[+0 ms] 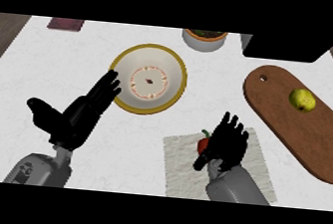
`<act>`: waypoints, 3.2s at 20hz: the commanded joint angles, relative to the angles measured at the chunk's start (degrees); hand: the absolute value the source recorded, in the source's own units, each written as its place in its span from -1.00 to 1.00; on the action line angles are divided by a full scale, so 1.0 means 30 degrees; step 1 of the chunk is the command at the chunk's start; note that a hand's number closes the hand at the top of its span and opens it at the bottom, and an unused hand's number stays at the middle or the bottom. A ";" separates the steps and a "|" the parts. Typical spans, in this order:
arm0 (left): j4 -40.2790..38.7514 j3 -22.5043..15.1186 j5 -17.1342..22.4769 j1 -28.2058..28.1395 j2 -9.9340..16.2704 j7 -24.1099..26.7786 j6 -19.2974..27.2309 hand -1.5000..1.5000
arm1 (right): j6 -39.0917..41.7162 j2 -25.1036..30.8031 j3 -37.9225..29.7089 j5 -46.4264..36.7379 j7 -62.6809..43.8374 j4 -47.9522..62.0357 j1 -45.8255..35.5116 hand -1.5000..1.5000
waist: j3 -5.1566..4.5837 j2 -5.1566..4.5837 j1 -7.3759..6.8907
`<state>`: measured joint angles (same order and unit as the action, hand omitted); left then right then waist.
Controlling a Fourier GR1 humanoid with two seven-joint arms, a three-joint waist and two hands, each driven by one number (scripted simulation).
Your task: Pick the bell pepper from the placemat and place it in the bowl
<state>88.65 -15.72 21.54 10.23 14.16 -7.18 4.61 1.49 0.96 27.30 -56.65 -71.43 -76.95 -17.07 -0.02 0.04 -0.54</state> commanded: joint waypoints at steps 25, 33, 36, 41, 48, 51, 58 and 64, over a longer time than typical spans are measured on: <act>0.1143 0.0658 -0.1109 -0.1344 -0.0719 -0.0441 -0.0665 0.00 | -0.2463 -0.0301 0.1072 -0.1347 -0.1634 0.3451 -0.1337 1.00 | 0.0006 0.0018 0.0049; -0.0270 -0.0736 -0.1516 0.0432 -0.1876 -0.0258 -0.1301 0.00 | 0.0344 -0.0277 0.9347 0.1843 0.5959 0.2427 -0.4064 1.00 | 0.0042 -0.0558 -0.2530; -0.0710 -0.0677 -0.1916 0.0693 -0.1946 0.0124 -0.1159 0.00 | 0.0540 -0.0294 1.1418 0.2778 0.4446 0.1849 -0.6002 1.00 | 0.0006 -0.0313 -0.2178; -0.0651 0.0206 -0.1523 0.0266 -0.1241 0.0138 -0.1538 0.00 | -0.1280 -0.0308 1.3457 0.4394 0.1679 -0.0572 -0.8071 1.00 | 0.0000 -0.0078 -0.1564; -0.1168 0.0646 -0.1194 0.0447 -0.1252 -0.0175 -0.1677 0.00 | -0.1300 -0.0307 1.2792 0.3597 -0.1642 -0.4361 -1.1511 1.00 | -0.0031 0.0199 -0.0836; -0.1680 0.0760 -0.1247 0.0238 -0.1562 0.0410 -0.1628 0.00 | -0.1221 -0.0305 1.2658 0.3442 -0.2548 -0.4835 -1.2881 1.00 | -0.0041 0.0157 -0.0625; -0.1613 0.0882 -0.1530 -0.0066 -0.1559 0.1065 -0.1694 0.00 | -0.1515 -0.0301 1.0224 0.4631 -0.2586 -0.3736 -1.5918 1.00 | -0.0049 0.0089 -0.0650; 0.0125 0.0466 -0.1774 -0.0343 -0.1793 -0.0106 -0.1012 0.00 | -0.2099 -0.0302 0.8389 0.5077 -0.1554 -0.1138 -1.7522 1.00 | -0.0023 0.0081 -0.0668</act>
<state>86.04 -13.82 16.77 10.92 8.74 -7.07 0.87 -2.70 0.98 55.16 -41.75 -67.33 -84.74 -66.53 -0.12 0.32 -2.37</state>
